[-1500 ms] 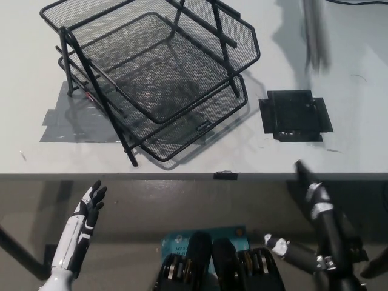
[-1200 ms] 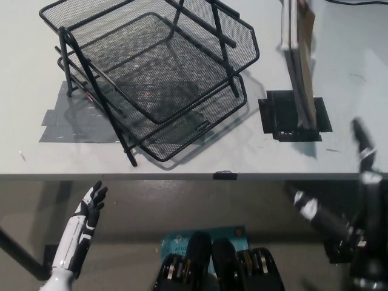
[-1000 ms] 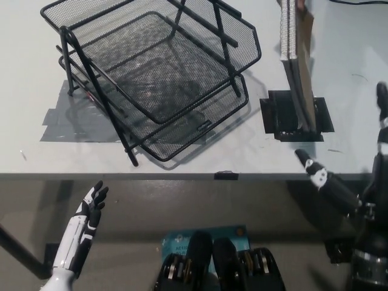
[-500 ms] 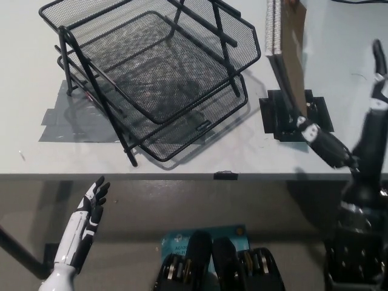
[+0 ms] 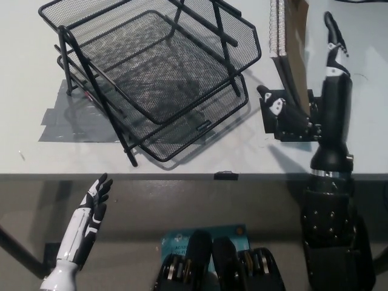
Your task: A person hands a notebook to the robot and the robot grabs it with its right hand and places it in the file tray kept in the centre of the desk infront of it.
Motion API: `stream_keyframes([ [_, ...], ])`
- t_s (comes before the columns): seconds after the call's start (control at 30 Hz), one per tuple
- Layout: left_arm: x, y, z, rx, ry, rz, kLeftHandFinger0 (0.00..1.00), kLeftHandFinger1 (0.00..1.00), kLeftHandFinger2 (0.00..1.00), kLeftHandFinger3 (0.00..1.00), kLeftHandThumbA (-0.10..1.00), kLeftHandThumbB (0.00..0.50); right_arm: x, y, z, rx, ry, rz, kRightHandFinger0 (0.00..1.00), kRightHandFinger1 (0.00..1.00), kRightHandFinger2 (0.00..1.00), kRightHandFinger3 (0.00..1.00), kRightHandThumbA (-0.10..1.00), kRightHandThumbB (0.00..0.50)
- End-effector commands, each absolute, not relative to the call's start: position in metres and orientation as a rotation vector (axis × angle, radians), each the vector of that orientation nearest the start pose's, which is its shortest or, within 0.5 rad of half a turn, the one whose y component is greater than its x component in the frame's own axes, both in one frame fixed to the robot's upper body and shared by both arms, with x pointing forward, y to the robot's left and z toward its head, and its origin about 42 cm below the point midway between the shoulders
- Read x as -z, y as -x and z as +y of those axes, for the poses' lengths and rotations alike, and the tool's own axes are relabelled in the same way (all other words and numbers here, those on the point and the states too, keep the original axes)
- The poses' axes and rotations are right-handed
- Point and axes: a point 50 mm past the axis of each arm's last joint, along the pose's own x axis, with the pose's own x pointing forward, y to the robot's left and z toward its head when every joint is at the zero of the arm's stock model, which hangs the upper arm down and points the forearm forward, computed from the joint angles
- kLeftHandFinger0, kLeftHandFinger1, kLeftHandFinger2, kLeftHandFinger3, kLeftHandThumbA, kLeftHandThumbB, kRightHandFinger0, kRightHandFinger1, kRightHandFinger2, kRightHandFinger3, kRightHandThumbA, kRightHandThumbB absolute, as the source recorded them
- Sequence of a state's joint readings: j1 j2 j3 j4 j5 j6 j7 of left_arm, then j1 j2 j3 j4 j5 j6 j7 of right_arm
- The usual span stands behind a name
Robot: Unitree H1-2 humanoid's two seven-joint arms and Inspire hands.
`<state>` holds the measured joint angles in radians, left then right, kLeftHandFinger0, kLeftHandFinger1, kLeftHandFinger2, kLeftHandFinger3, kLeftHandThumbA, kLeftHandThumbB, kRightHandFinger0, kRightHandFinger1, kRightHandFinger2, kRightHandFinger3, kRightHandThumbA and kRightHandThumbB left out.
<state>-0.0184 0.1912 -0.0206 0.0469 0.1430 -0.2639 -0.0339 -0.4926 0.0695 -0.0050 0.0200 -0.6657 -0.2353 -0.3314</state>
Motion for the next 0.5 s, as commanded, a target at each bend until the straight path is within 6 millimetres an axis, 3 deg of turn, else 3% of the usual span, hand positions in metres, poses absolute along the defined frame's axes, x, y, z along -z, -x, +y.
stream_keyframes([
  [0.0, -0.122, -0.294, 0.260, 0.121, -0.357, -0.313, 1.00, 1.00, 1.00, 1.00, 1.00, 0.356, -0.297, -0.401, -0.138, 0.286, 0.523, -0.859, 1.00, 1.00, 1.00, 1.00, 1.00, 0.463],
  [0.27, -0.123, -0.294, 0.260, 0.116, -0.362, -0.309, 1.00, 1.00, 1.00, 1.00, 1.00, 0.350, -0.294, -0.417, -0.136, 0.286, 0.566, -0.866, 1.00, 1.00, 1.00, 1.00, 1.00, 0.440],
  [0.47, -0.123, -0.293, 0.261, 0.115, -0.357, -0.304, 1.00, 1.00, 1.00, 1.00, 1.00, 0.347, -0.294, -0.439, -0.139, 0.321, 0.590, -0.831, 1.00, 1.00, 1.00, 1.00, 1.00, 0.426],
])
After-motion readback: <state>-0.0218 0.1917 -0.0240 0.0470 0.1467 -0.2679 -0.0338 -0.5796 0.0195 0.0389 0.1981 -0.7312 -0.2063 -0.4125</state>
